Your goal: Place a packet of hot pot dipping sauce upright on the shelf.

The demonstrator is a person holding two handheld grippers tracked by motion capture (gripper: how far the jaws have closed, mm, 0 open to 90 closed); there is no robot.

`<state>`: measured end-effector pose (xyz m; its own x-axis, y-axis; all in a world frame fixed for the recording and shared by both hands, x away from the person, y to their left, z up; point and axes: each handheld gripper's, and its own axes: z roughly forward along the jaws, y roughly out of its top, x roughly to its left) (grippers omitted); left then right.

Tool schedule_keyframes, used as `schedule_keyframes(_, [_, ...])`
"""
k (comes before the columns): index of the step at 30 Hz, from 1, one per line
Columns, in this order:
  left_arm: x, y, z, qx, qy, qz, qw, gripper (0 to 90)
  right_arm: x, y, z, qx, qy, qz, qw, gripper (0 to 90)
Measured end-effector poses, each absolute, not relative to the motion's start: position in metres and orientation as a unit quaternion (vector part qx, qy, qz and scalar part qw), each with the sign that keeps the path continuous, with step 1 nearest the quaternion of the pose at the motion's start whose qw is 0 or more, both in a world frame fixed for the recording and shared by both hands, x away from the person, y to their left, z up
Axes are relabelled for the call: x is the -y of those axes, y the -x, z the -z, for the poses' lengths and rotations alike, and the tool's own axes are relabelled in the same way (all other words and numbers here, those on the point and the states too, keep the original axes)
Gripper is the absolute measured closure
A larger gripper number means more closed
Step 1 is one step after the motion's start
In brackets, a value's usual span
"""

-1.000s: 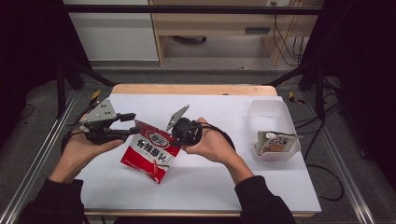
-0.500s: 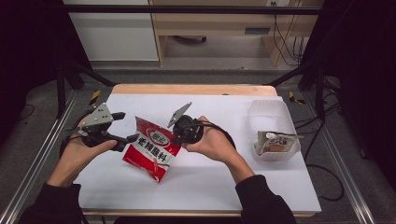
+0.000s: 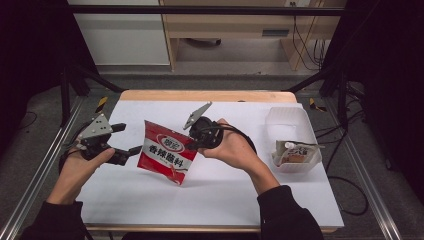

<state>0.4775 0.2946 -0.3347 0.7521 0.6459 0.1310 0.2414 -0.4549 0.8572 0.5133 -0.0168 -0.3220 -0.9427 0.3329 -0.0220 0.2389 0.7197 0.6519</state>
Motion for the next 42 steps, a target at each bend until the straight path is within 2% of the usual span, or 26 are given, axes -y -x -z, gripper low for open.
schedule_keyframes(14, [-0.298,-0.474,0.367,-0.298,-0.814,-0.21,0.453,6.3,0.054,-0.513,0.288,-0.923,-0.166,-0.329,0.108,90.0])
schedule_keyframes(29, [-0.288,-0.46,0.415,-0.336,-0.808,-0.232,0.426,5.7,0.1,-0.522,0.26,-0.915,-0.193,-0.326,0.141,90.0])
schedule_keyframes(42, [-0.285,-0.449,0.433,-0.345,-0.801,-0.254,0.418,5.6,0.14,-0.536,0.231,-0.908,-0.217,-0.317,0.165,90.0])
